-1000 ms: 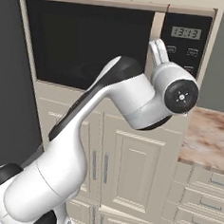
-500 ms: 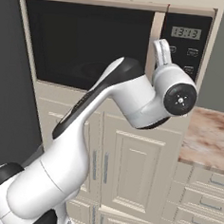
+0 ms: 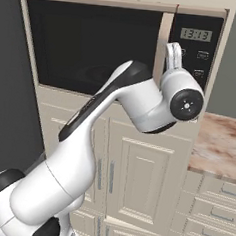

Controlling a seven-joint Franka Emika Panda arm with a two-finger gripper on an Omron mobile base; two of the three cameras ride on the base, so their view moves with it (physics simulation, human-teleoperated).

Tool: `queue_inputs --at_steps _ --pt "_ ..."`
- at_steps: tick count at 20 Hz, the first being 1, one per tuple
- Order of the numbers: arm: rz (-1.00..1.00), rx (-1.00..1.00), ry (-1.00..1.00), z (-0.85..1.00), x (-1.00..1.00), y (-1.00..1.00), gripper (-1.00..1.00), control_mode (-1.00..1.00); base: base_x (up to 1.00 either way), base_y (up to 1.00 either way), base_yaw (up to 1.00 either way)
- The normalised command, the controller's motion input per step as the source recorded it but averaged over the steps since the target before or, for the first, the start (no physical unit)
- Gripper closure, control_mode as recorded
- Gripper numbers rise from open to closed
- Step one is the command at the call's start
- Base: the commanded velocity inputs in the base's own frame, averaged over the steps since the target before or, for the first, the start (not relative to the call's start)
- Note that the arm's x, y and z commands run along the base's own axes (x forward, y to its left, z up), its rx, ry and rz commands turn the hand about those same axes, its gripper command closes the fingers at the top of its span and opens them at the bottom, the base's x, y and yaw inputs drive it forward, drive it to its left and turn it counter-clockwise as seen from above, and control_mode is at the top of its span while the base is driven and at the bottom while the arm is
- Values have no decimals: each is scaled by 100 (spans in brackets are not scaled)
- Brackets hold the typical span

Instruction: Transport the chicken drumstick from the fridge to the microwave and turn on the microwave.

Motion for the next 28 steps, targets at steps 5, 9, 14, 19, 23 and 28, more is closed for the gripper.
queue_inputs --at_steps 5,9,14,19,23,28 --pt "-2 7 0 -12 15 -7 100 -100 0 0 0" --pt "-2 7 -3 -2 13 -5 100 -100 0 0 0" --pt "-3 9 -1 0 20 -11 100 -100 0 0 0" --pt "-3 8 0 0 18 -8 100 -100 0 0 0" --pt "-3 7 0 0 16 -1 100 -100 0 0 0" --pt "-3 6 0 0 17 0 100 -100 0 0 0"
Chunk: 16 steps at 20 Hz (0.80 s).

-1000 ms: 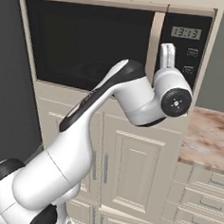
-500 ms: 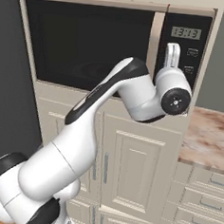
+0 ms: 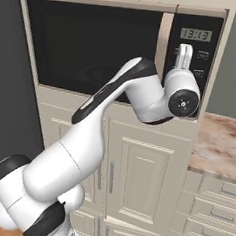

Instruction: Transport the chicken drumstick from the fridge to the microwave and turn on the microwave.

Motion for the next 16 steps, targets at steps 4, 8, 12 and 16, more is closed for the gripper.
queue_inputs --at_steps 4,8,12,16 --pt "-3 8 0 0 21 -4 100 -100 0 0 0" --pt "-2 8 0 0 25 -6 100 -100 0 0 0" --pt "-2 9 0 0 27 -10 100 -100 0 0 0" --pt "-2 9 0 -1 29 -13 100 -100 0 0 0"
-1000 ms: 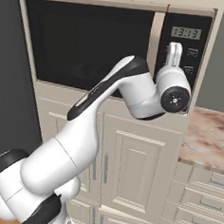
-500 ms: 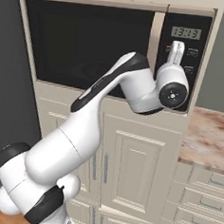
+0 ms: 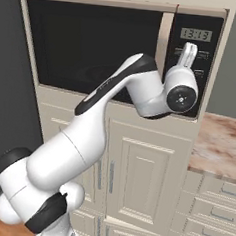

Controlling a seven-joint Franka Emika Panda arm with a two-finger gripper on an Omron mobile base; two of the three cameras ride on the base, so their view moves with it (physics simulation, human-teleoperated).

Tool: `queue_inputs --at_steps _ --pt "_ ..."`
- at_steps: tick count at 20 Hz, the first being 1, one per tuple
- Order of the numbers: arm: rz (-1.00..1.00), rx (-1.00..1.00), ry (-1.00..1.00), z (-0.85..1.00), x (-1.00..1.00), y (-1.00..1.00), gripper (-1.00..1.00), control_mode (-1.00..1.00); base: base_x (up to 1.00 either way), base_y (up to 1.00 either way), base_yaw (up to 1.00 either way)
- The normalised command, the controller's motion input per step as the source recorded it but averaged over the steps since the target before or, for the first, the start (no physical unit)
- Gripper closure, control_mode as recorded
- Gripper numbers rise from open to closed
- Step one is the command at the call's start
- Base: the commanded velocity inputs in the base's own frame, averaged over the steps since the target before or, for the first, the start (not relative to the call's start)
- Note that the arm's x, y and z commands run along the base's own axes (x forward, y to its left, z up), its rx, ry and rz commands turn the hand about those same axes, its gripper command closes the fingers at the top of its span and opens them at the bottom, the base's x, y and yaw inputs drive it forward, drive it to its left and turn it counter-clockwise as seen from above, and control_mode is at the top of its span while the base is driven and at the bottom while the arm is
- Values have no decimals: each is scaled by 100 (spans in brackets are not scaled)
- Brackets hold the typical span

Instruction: Transport the chicken drumstick from the fridge to the microwave and turn on the microwave.

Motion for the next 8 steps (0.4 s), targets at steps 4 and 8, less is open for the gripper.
queue_inputs --at_steps 4,8 --pt "0 7 0 -5 28 -5 100 -100 0 0 0" --pt "0 1 0 -11 28 0 100 -100 0 0 0"
